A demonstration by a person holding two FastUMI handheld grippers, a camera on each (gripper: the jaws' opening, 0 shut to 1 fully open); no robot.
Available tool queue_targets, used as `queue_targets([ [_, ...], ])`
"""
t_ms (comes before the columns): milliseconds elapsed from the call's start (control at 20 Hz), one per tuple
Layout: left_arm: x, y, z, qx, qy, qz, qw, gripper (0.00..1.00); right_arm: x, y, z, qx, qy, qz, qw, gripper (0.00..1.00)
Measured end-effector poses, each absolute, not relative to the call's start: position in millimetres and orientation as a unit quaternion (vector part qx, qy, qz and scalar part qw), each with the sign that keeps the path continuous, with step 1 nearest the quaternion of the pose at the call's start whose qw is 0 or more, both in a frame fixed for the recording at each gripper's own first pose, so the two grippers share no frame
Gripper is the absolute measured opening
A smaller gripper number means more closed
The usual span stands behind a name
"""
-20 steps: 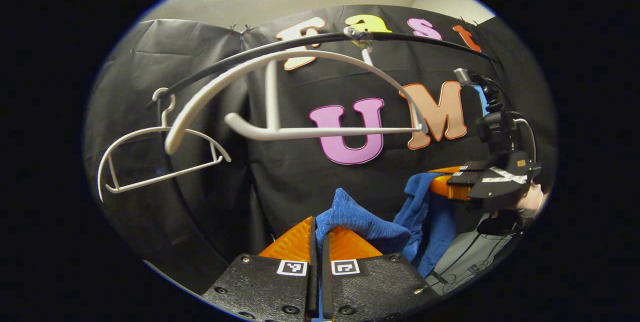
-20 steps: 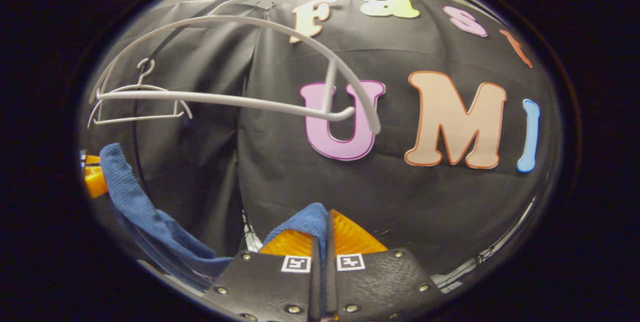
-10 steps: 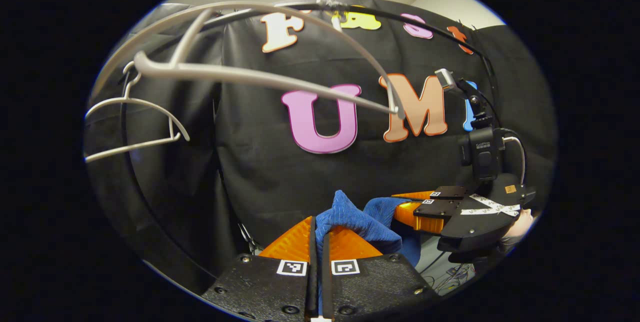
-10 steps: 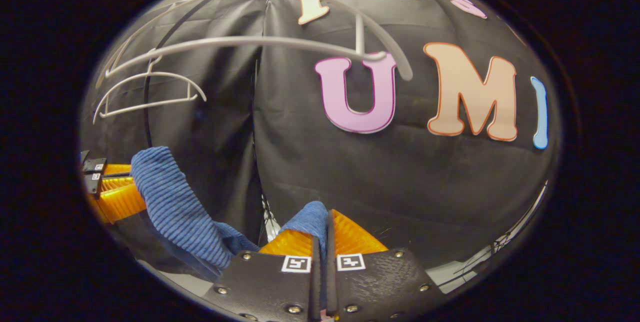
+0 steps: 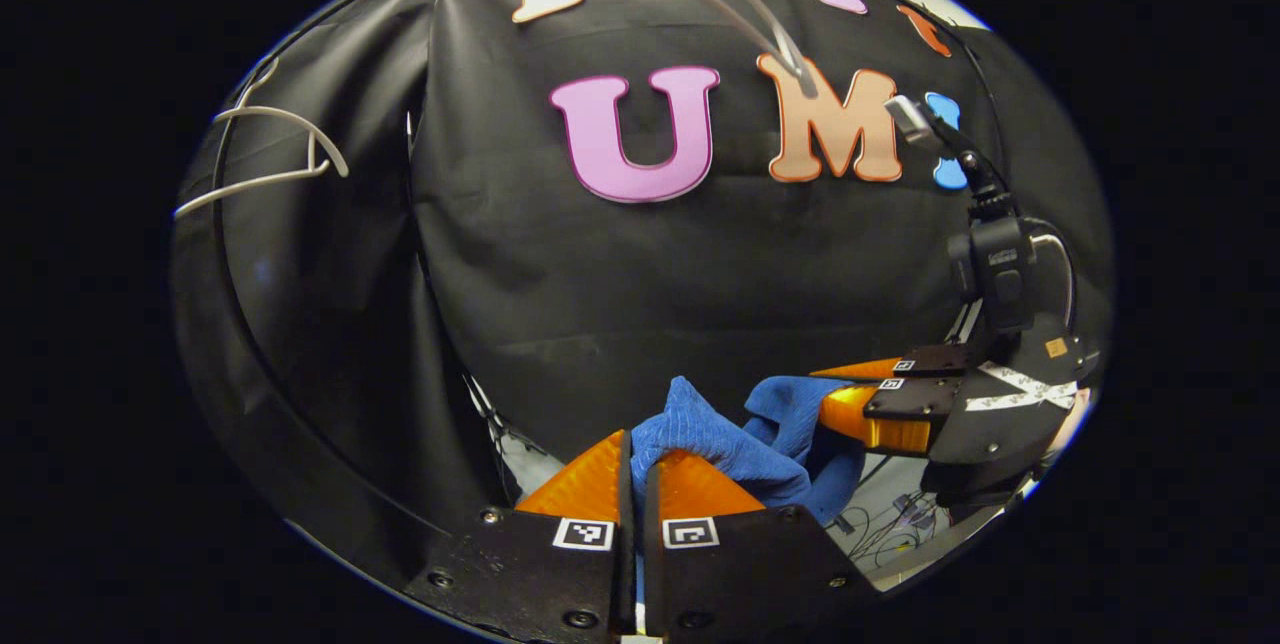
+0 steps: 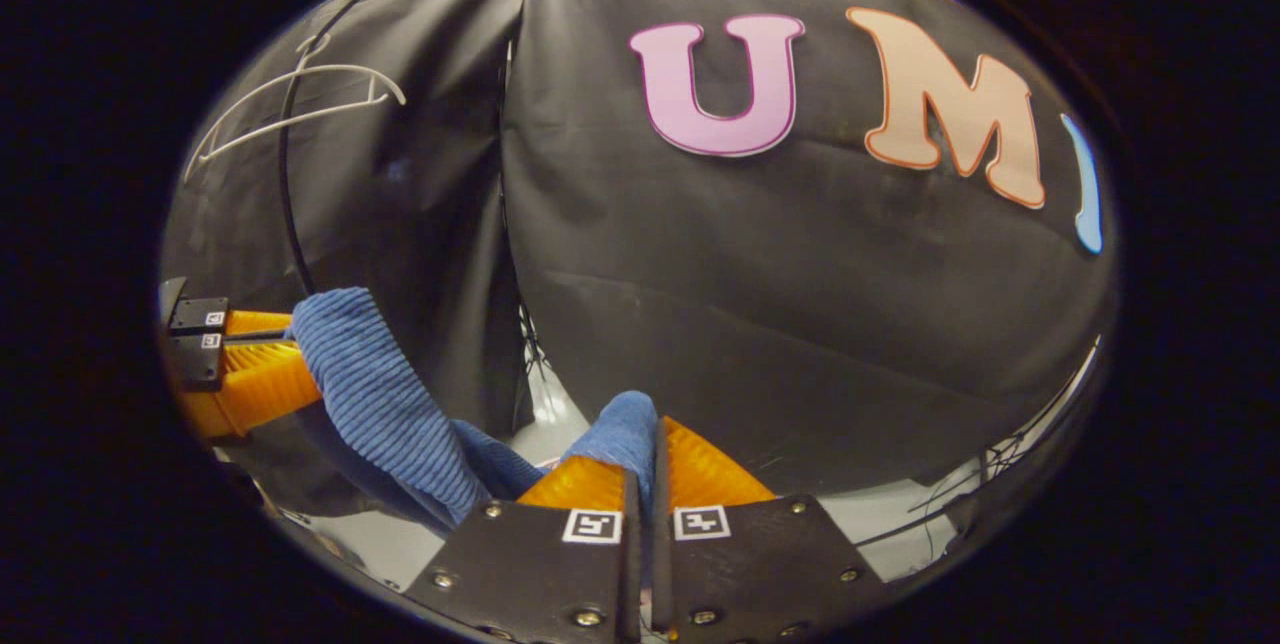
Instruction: Grasp the clothes on the hanger with both hands and then place them into the laundry hamper below.
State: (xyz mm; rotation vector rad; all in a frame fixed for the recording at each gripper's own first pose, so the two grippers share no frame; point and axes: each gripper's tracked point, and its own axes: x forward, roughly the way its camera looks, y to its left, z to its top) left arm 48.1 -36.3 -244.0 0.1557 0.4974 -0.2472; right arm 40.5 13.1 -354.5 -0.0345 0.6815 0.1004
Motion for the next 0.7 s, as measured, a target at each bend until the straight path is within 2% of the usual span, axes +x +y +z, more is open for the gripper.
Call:
queue_targets([
  [650,51.6,-40.8,-306.7,0.098,0.342,-0.121,0.927,0.06,-5.4,9.8,-423.8,-0.031,0.417,0.056,0.907,0.05],
  [700,50.9,-41.1,-310.6,0.099,0.347,-0.121,0.925,0.04,-8.4,8.8,-427.2,-0.033,0.423,0.056,0.904,0.05],
])
